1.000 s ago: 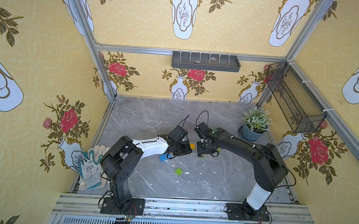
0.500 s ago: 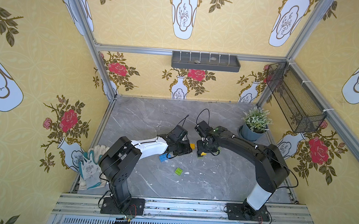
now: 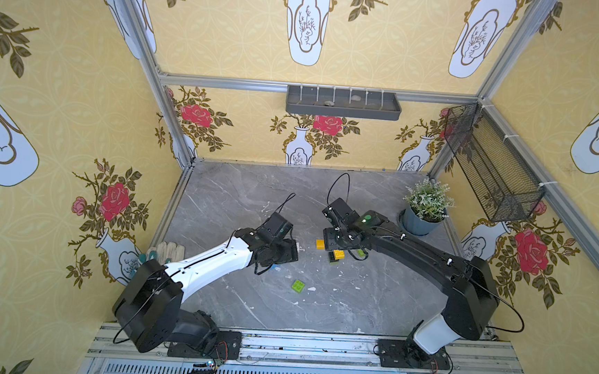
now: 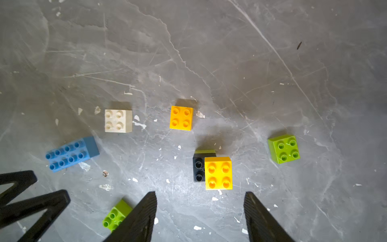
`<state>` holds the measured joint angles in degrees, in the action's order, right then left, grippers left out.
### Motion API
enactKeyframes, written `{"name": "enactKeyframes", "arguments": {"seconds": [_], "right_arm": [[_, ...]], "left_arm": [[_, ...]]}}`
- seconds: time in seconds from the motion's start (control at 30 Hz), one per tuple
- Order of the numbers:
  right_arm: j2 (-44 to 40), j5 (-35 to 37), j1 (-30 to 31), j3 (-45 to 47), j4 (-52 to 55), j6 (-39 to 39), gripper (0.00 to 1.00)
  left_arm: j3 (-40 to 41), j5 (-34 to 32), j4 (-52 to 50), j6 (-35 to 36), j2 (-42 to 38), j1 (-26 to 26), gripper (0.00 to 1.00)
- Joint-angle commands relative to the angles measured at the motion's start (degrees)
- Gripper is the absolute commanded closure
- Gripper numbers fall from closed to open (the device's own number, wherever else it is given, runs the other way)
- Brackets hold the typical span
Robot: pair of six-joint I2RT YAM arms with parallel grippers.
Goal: Assemble the number 4 with lego
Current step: Pick up the lego brick from the center of the board.
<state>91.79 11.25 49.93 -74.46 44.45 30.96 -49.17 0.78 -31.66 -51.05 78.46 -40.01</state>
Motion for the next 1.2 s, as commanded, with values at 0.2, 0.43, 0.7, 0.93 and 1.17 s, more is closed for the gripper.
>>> {"name": "enactKeyframes", "arguments": {"seconds": [0.2, 0.43, 0.7, 0.93, 1.17], "right_arm": [[-3.75, 2.29, 0.51, 4.21, -2.9, 4.45, 0.32], [-6.68, 2.29, 0.47, 6.46, -2.65, 5.51, 0.31], [-8.92, 2.58, 0.13, 7.63, -2.41, 6.01, 0.31], [-10.03, 2.47, -0.36, 7.75, -2.17, 6.22, 0.31], [-10.04, 2.47, -0.34, 7.0, -0.95, 6.43, 0.31]], "left_arm": [[7.44, -2.3, -7.46, -0.24, -5.54, 6.38, 0.1], [8.63, -4.22, 0.09, 4.99, -1.26, 7.66, 0.25], [3.27, -0.94, -1.3, 15.29, 5.53, 6.92, 0.13], [-0.68, -3.43, -3.41, 18.97, 13.18, 6.96, 0.29], [-4.04, -2.54, -2.25, 19.62, 16.81, 5.9, 0.43]]}}
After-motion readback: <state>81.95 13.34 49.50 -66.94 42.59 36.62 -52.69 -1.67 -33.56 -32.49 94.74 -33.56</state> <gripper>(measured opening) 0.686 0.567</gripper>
